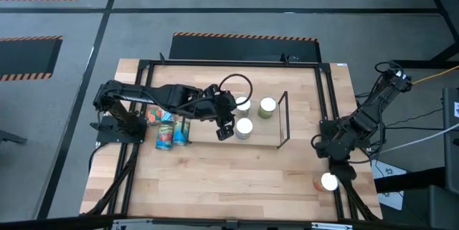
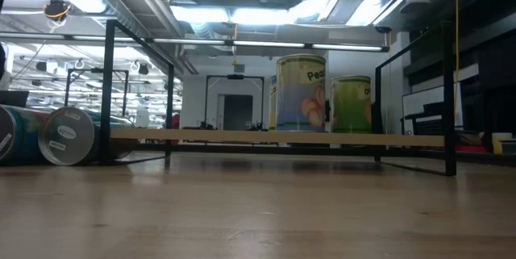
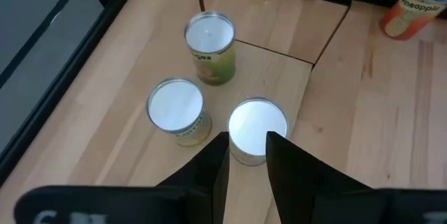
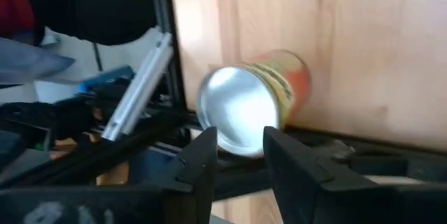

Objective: Pick and place cans onto a shelf
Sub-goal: Put the canned pineapple on the shelf

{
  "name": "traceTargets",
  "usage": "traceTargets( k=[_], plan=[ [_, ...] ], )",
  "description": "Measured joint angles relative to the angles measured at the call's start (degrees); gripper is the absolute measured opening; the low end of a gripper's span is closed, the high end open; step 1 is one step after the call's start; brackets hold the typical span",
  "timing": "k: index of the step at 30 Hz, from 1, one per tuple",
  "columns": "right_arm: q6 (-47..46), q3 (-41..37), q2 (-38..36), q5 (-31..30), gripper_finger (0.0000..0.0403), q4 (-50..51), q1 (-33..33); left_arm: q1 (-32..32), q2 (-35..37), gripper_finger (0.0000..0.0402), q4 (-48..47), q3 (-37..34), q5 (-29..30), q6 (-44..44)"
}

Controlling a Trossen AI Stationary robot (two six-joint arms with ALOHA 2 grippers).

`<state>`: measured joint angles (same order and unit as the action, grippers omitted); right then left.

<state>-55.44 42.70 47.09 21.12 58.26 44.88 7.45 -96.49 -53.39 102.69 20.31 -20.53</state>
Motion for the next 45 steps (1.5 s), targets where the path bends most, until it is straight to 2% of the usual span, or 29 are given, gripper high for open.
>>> traceTargets(
  k=[4,8,15,22,36,41,45],
  plan=[
    [0.05,0.0,0.03,-0.41,0.0122,1.43,0.0,-0.68,0.0,0.0087,0.0,0.0,0.01,0.0],
    [0.17,0.0,0.89,-4.0,0.0122,1.44,0.0,-1.14,0.0,0.0087,0.0,0.0,0.03,0.0],
    [4.76,-0.02,5.63,-5.01,0.0122,1.44,0.07,-1.56,0.0,0.0087,0.0,0.0,0.03,0.07],
    [9.28,-0.04,9.94,-1.51,0.0122,1.42,0.07,-1.56,0.0,0.0087,0.0,0.0,0.03,0.11],
    [9.47,-0.07,16.76,-1.48,0.0122,1.37,0.07,-1.54,0.0,0.0087,-0.02,0.0,0.01,0.13],
    [9.59,0.02,18.83,0.97,0.0121,1.05,0.04,-1.54,0.0,0.0087,-0.02,0.0,0.01,0.13],
    [9.6,0.1,19.71,2.36,0.0102,1.0,0.04,-1.54,-0.02,0.0087,-0.02,0.0,0.01,0.11]
  ],
)
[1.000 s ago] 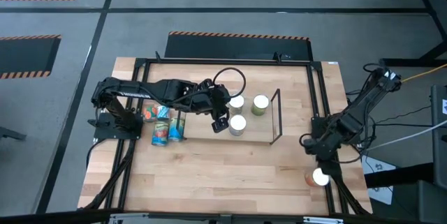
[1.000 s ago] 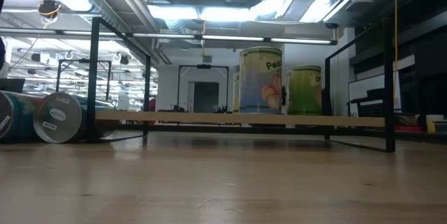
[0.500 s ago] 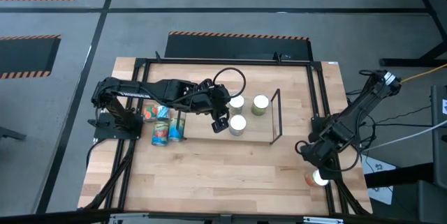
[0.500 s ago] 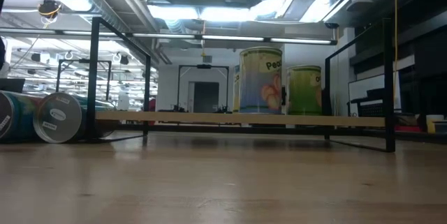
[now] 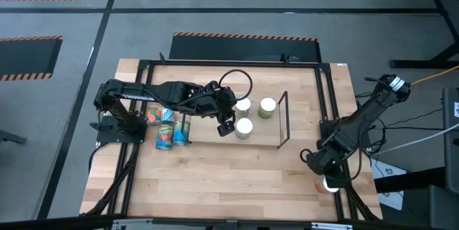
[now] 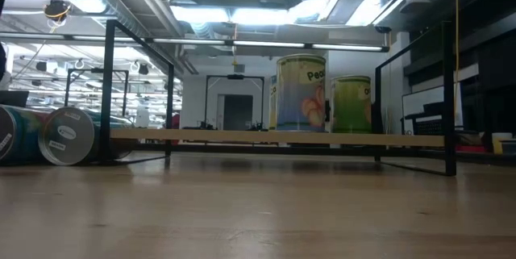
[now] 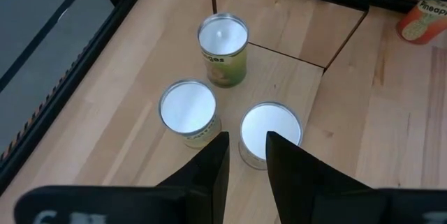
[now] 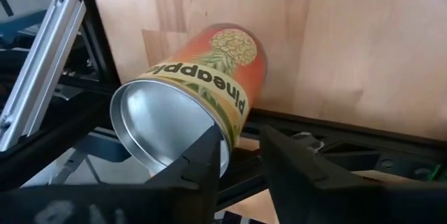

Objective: Pick and place cans onto a shelf
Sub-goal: Put the canned pineapple on the shelf

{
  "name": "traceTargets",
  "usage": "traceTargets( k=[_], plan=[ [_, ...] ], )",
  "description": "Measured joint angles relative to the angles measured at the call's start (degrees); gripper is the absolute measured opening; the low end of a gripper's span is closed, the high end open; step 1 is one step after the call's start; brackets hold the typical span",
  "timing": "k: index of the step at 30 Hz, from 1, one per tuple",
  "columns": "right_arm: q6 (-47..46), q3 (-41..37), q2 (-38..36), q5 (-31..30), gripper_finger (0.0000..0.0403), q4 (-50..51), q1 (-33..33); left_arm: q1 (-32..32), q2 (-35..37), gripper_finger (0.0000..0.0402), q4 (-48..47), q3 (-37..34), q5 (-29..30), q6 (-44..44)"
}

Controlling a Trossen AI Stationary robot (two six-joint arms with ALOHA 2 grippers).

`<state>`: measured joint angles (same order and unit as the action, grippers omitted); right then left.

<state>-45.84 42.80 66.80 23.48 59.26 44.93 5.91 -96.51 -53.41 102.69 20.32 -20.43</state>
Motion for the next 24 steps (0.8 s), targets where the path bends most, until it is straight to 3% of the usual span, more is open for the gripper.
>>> traceTargets(
  k=[9,18,24],
  plan=[
    [-0.12,0.01,0.07,0.54,0.001,-0.27,0.0,0.02,0.22,0.0087,-0.03,-0.02,-0.03,0.0],
    [-2.0,2.35,0.4,-0.29,0.0004,-1.13,0.0,0.02,7.2,0.0087,-2.71,-0.04,0.2,4.76],
    [-5.67,7.61,0.29,-0.65,0.0002,-1.04,-0.15,0.15,15.21,0.0087,-12.85,-0.77,2.73,6.01]
  ],
)
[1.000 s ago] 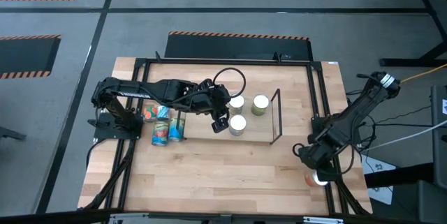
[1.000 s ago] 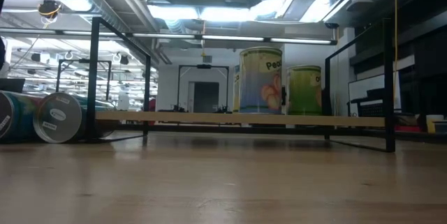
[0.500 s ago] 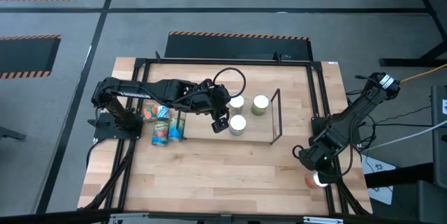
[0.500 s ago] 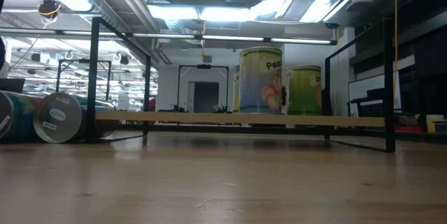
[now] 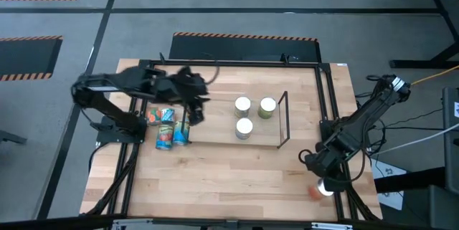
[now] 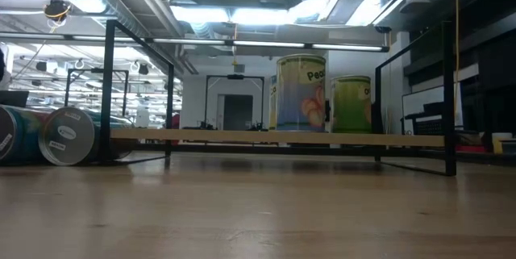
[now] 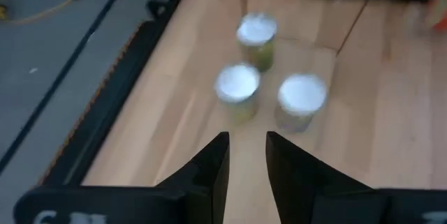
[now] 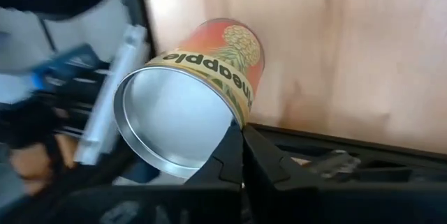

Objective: Pick and place cans onto a shelf
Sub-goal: Put the canned pineapple on the shelf

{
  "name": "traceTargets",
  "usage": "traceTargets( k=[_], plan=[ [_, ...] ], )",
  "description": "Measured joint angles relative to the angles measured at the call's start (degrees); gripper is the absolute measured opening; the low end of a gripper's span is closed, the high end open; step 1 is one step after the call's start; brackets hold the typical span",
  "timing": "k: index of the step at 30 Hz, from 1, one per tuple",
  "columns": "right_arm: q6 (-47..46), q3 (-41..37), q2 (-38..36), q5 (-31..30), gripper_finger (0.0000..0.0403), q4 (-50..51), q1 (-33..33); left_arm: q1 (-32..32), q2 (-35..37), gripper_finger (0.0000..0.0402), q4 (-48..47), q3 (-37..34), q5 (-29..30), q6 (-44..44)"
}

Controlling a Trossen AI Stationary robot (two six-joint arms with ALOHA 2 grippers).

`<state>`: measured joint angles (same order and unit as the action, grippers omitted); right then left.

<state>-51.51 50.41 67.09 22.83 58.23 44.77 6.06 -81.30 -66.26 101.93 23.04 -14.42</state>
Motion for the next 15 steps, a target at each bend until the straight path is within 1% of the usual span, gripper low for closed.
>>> traceTargets(
  k=[3,5,7,9,12,13,15],
  plan=[
    [-3.41,2.79,0.0,0.14,0.0002,0.07,0.0,0.34,5.03,0.0087,-1.13,-3.71,1.68,0.0],
    [-5.75,4.8,-0.02,0.0,0.0002,0.01,-0.12,0.67,8.84,0.0087,0.11,-7.94,2.02,-0.01],
    [-7.86,7.07,-0.03,-0.56,0.0001,0.35,-0.72,0.75,13.13,0.0087,1.7,-13.86,1.99,-0.52],
    [-9.71,9.6,-0.03,-1.6,0.0001,0.5,-1.74,0.72,16.95,0.0087,6.78,-20.31,1.96,-1.65],
    [-9.8,13.92,-0.03,-4.24,0.0001,0.94,-3.85,0.7,22.51,0.0087,13.47,-29.39,0.72,-1.59],
    [-9.71,15.35,0.01,-5.24,0.0001,1.0,-4.72,0.7,24.1,0.0087,16.09,-31.81,-0.2,-1.52],
    [-9.65,18.24,-0.03,-7.31,0.0001,1.47,-6.66,0.73,26.72,0.0087,18.24,-36.16,-1.39,-1.48]
  ],
)
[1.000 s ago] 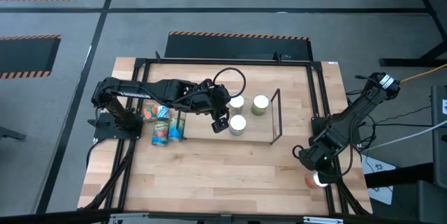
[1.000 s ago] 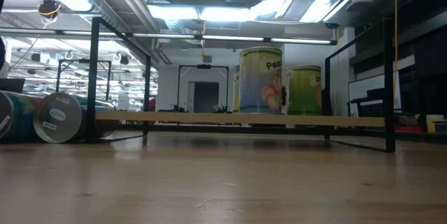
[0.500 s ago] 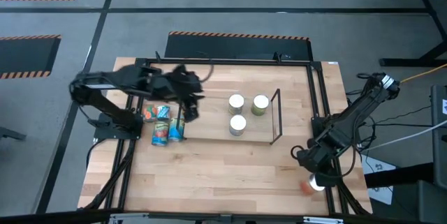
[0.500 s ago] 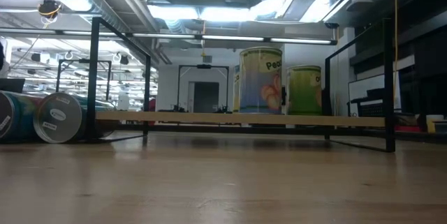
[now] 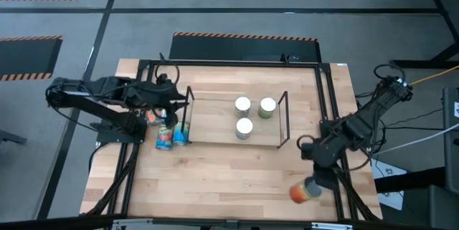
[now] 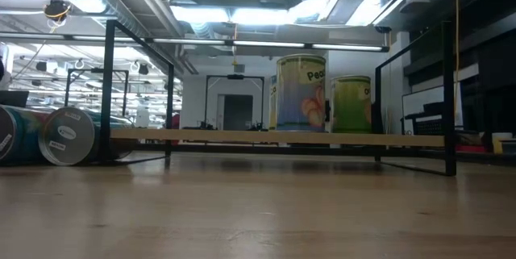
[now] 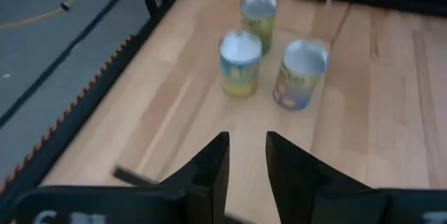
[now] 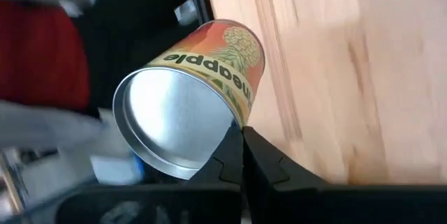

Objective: Pick and place cans onto a shelf
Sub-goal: Put the canned pineapple on the shelf

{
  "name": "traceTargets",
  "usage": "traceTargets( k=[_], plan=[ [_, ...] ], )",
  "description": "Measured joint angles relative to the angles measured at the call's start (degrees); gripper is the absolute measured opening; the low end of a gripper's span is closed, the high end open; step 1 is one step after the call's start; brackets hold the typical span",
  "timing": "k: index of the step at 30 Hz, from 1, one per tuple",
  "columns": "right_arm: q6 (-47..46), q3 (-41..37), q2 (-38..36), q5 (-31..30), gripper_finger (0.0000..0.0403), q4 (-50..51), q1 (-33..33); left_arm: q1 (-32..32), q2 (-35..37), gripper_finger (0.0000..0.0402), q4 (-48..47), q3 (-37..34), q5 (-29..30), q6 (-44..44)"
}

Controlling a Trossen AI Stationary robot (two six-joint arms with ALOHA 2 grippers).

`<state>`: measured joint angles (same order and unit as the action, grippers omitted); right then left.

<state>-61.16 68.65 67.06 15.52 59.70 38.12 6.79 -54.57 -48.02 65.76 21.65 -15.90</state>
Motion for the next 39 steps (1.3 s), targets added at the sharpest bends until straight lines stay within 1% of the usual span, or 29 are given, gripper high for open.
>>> traceTargets(
  k=[2,4,8,14,17,20,24,29,32,35,39],
  plan=[
    [0.46,2.54,0.0,-2.32,0.0001,-0.06,-2.34,-0.01,1.74,0.0087,2.14,-3.23,-0.2,-0.02],
    [2.08,4.81,0.03,-4.43,0.0001,0.27,-4.66,-0.02,3.01,0.0087,2.33,-5.76,-0.16,-0.05],
    [8.02,8.22,0.28,-7.4,0.0,0.47,-10.27,-0.02,4.21,0.0087,3.24,-8.74,-0.17,-0.07],
    [20.08,12.66,2.53,-7.93,0.0,3.05,-20.7,-0.01,4.07,0.0087,4.26,-9.97,-0.76,-0.11],
    [27.22,16.51,5.21,-6.44,0.0,6.59,-26.02,0.0,4.07,0.0087,4.63,-10.0,-1.47,-0.14],
    [33.38,20.89,8.71,-5.07,0.0,13.83,-30.49,0.0,4.07,0.0087,5.12,-10.0,-1.59,-0.17],
    [39.83,26.11,14.32,-5.11,0.0,22.33,-35.65,0.0,4.07,0.0087,5.32,-10.0,-1.6,-0.28],
    [46.31,28.04,20.5,-4.96,0.0,22.74,-40.35,-0.02,4.07,0.0087,5.32,-10.0,-1.6,-0.44],
    [48.89,28.04,23.64,-4.86,0.0,25.94,-42.35,-0.02,4.07,0.0087,5.32,-10.0,-1.57,-0.44],
    [51.16,28.03,26.2,-4.89,0.0,28.18,-43.57,-0.01,4.05,0.0087,5.3,-10.0,-1.6,-0.44],
    [53.85,28.03,28.57,-4.84,0.0,27.45,-44.31,-0.02,4.05,0.0087,5.28,-10.0,-1.57,-0.44]
  ],
)
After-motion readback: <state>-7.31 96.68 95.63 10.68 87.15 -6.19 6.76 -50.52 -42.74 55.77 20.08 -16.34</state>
